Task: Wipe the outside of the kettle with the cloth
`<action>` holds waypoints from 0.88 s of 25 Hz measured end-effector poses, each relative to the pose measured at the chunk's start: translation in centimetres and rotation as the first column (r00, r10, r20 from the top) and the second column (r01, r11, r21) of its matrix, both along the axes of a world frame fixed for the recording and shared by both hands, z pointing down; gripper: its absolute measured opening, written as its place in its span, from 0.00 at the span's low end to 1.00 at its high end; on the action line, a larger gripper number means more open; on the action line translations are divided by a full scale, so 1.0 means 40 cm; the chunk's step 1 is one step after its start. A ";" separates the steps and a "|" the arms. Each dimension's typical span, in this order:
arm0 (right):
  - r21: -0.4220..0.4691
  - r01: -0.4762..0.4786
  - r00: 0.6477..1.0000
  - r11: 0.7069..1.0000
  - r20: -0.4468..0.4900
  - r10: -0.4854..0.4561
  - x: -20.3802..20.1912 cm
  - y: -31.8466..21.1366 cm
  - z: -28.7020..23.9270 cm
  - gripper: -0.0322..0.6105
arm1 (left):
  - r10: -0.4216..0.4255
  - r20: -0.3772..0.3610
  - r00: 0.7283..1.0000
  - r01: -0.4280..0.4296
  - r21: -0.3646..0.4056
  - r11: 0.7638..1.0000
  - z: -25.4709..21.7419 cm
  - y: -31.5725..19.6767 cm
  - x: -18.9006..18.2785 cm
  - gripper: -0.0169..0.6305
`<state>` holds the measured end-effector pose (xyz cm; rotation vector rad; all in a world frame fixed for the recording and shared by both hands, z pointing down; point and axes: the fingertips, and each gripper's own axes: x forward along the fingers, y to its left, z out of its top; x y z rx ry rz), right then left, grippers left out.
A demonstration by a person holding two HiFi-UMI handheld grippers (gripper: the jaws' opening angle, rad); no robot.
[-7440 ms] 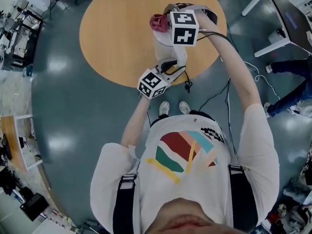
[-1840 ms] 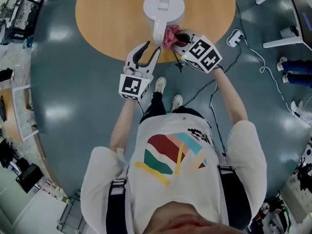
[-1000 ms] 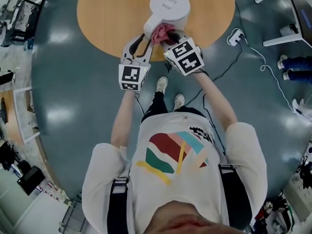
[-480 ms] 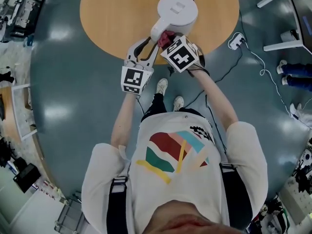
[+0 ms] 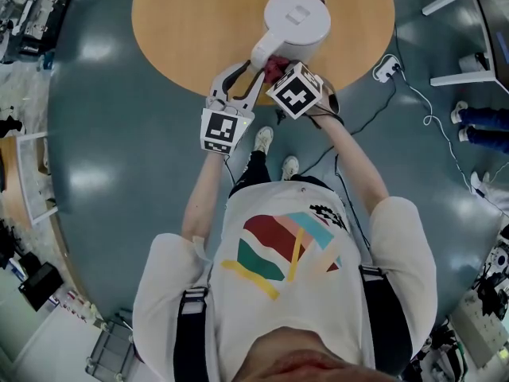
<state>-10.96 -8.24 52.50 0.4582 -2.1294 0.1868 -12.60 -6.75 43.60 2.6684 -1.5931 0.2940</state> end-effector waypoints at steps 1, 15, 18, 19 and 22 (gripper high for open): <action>-0.008 0.002 1.000 1.000 -0.006 -0.002 0.005 0.004 0.011 0.12 | 0.000 0.001 1.000 0.000 0.000 1.000 0.001 0.000 0.001 0.28; -0.093 -0.192 0.934 0.977 0.287 0.211 0.076 0.057 -0.064 0.12 | -0.013 0.000 1.000 0.013 0.004 1.000 -0.007 -0.013 -0.080 0.28; -0.038 -0.260 0.895 0.965 0.366 0.255 0.125 0.039 -0.129 0.12 | -0.080 -0.009 0.997 0.080 -0.009 0.997 -0.005 -0.029 -0.112 0.28; -0.015 -0.280 0.886 0.960 0.380 0.265 0.142 0.031 -0.143 0.12 | -0.110 -0.004 0.994 0.110 -0.015 0.994 -0.004 -0.037 -0.123 0.28; 0.034 -0.349 0.855 0.936 0.422 0.303 0.196 0.011 -0.177 0.12 | -0.184 0.025 0.983 0.185 -0.042 0.982 0.003 -0.067 -0.144 0.28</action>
